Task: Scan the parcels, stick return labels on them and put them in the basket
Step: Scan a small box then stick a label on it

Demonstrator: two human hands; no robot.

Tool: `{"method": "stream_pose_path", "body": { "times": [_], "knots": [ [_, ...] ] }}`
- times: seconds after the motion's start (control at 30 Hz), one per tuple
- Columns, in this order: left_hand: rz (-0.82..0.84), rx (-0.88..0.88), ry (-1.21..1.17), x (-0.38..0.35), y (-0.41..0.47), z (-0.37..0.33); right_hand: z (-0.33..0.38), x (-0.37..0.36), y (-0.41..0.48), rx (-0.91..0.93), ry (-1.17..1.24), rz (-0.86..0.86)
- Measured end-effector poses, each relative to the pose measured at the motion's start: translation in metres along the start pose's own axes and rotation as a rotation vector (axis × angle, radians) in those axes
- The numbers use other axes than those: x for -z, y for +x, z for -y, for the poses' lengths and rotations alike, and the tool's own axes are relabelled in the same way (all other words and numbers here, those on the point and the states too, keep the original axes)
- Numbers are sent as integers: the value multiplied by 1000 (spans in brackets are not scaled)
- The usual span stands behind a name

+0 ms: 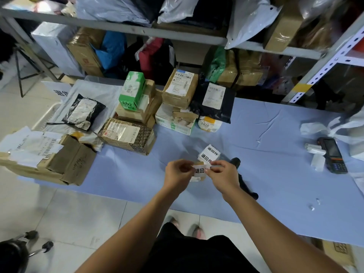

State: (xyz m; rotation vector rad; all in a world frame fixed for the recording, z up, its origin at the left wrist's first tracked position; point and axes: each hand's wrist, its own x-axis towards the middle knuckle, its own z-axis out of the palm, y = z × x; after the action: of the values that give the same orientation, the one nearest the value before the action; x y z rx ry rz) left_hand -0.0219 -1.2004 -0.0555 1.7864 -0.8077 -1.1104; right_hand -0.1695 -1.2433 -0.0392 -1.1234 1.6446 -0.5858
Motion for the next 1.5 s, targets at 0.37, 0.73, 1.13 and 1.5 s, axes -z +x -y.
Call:
{"method": "stream_pose_path", "body": {
  "times": [0.37,0.73,1.13,1.5],
  "knots": [
    [-49,-9,84,-27,-4,20,-12,9,21,55,-99,48],
    [56,-564,956,10,18,37,-2,19,48,109,-112,248],
    [-67,-391,712,36,45,31,0,-19,46,-7,47,314],
    [-89,-275,643,10,27,35,-7,-43,55,130,-160,195]
  ]
}}
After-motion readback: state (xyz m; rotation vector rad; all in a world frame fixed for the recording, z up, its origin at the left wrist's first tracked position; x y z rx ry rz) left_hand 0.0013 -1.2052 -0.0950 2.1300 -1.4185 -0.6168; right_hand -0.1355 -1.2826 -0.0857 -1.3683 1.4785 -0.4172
